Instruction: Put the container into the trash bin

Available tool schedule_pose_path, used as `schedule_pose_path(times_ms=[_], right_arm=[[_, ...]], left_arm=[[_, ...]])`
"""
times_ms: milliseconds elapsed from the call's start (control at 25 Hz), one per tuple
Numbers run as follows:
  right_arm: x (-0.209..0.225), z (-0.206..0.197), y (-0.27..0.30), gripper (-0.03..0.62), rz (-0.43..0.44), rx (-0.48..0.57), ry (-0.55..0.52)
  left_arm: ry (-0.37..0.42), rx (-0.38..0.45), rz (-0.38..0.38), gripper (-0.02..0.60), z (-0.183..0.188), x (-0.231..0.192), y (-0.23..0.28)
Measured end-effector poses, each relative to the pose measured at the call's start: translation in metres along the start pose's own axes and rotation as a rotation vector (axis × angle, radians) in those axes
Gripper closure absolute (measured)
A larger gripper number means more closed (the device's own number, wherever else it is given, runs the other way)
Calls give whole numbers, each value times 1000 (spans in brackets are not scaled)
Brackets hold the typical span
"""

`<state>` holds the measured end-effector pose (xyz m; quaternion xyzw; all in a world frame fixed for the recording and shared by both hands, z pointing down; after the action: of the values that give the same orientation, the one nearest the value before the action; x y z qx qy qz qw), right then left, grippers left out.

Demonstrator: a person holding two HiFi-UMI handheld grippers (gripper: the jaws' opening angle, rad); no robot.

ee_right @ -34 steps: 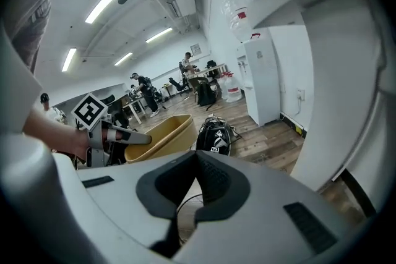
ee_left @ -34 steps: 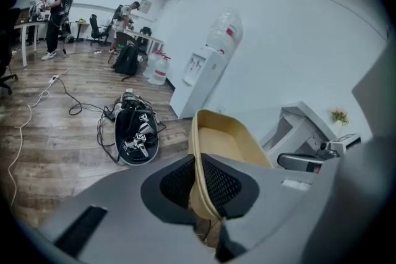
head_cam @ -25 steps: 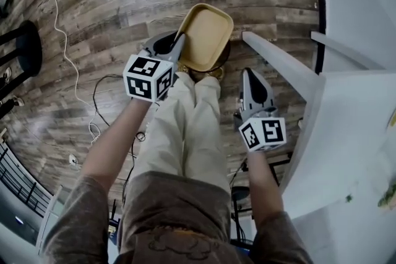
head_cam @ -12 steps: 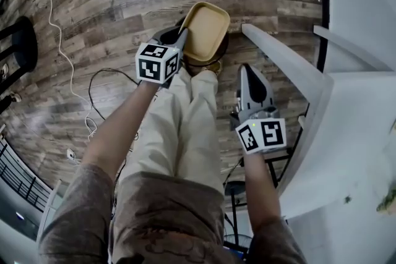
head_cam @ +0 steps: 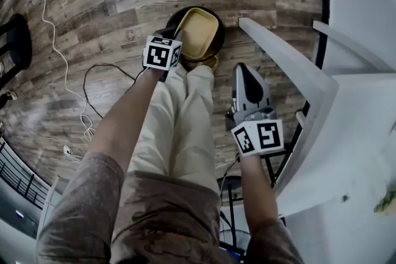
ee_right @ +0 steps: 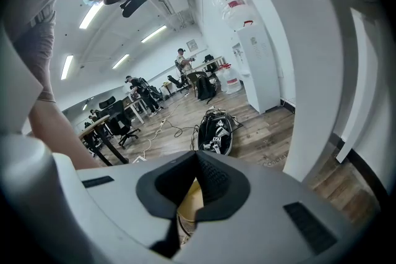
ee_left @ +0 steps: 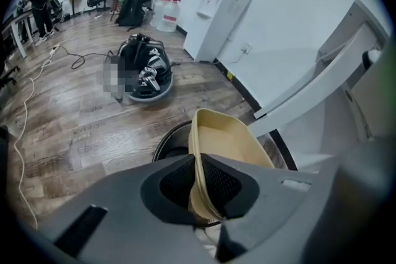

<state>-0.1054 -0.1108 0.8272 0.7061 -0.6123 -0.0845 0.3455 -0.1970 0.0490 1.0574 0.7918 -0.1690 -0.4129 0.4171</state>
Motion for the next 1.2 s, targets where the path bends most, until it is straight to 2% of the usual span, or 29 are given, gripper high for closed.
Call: schedule_pose_path(times_ms=[120, 240, 520, 600, 760, 1040, 1200], right_arm=[[2, -2, 0, 592, -9, -4, 5], [3, -1, 0, 592, -13, -8, 3], [8, 1, 3, 592, -17, -10, 2], [8, 0, 4, 592, -15, -14, 2], [5, -2, 6, 592, -13, -18, 4], [3, -6, 11, 592, -4, -20, 3], [5, -11, 10, 592, -5, -23, 4]], left_arm=[[-31, -50, 30, 557, -14, -9, 11], [-50, -90, 25, 557, -23, -8, 21], [-154, -125, 26, 557, -32, 1, 38], [-136, -140, 40, 557, -32, 1, 40], [-37, -120, 82, 557, -20, -2, 39], [-21, -102, 67, 552, -20, 0, 40], [15, -109, 58, 511, -18, 4, 44]])
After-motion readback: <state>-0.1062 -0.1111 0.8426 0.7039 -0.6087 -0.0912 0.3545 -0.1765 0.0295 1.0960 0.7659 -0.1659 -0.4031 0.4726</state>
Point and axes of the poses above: the fingertips, and each gripper's own axes: y forward along the fingers, x to its right, z out of its top, the point moved 3 cm from there along -y, backward along the fingers, and after that the axes turned 10 degrees about -z, right-handed, at the moved point
